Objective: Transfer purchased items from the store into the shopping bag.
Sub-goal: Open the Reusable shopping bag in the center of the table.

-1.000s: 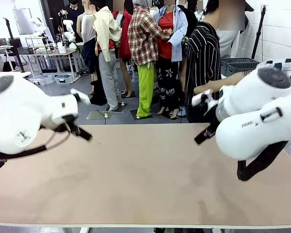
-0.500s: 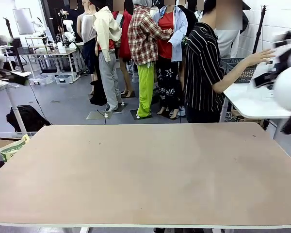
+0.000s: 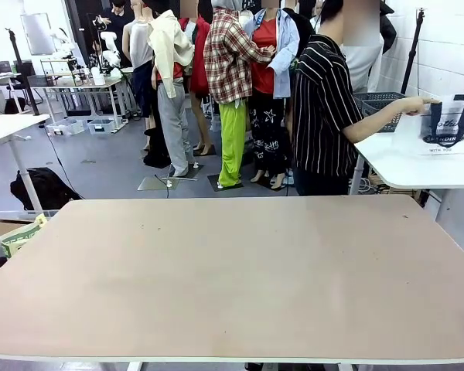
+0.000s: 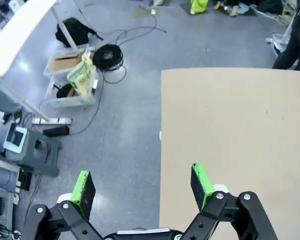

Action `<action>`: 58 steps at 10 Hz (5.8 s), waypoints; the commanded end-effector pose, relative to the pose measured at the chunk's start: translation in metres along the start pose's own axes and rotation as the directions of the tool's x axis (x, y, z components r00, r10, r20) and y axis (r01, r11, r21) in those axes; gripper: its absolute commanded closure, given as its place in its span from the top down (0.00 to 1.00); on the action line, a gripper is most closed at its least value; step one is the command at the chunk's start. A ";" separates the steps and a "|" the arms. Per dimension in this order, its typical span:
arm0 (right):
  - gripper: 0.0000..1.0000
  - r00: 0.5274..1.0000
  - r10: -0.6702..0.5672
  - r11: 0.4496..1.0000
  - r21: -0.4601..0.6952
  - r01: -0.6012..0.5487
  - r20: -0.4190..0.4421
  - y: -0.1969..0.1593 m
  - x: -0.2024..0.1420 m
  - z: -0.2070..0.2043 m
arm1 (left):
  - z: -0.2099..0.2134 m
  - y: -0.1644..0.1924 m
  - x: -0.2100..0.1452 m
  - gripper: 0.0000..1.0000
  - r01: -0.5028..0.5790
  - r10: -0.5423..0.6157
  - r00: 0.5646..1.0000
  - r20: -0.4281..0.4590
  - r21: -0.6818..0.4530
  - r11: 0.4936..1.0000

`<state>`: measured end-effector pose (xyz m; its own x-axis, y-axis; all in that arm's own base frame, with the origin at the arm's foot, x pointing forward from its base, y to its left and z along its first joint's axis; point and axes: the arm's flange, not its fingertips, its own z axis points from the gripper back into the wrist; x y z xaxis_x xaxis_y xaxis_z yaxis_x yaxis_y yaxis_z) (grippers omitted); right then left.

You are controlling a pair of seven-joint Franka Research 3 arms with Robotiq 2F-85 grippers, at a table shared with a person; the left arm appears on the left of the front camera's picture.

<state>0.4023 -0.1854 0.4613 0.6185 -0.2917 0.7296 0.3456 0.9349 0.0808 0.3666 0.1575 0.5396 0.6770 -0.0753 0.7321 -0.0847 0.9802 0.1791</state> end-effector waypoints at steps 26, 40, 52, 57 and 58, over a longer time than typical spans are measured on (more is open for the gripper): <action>1.00 0.998 0.045 0.999 0.001 -0.045 0.039 0.009 0.010 0.017 | 0.007 0.001 0.003 1.00 0.012 -0.012 1.000 0.024 0.006 1.000; 1.00 0.998 0.045 0.999 0.001 -0.045 0.039 0.009 0.010 0.017 | 0.007 0.001 0.003 1.00 0.012 -0.012 1.000 0.024 0.006 1.000; 1.00 0.998 0.045 0.999 0.001 -0.045 0.039 0.009 0.010 0.017 | 0.007 0.000 0.003 1.00 0.000 0.000 1.000 0.018 0.003 1.000; 1.00 0.992 0.056 0.994 0.086 -0.066 0.114 0.118 0.047 0.063 | 0.013 -0.140 0.115 1.00 0.256 -0.222 0.955 0.195 -0.171 0.951; 1.00 0.996 0.067 0.982 0.170 -0.076 0.057 0.160 0.045 0.074 | 0.009 -0.171 0.133 1.00 0.293 -0.246 0.947 0.207 -0.237 0.926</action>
<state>0.4257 -0.0666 0.5495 0.5502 -0.1817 0.8150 0.2007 0.9762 0.0821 0.4410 -0.0257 0.6117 0.5190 -0.3472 0.7811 0.2420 0.9361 0.2553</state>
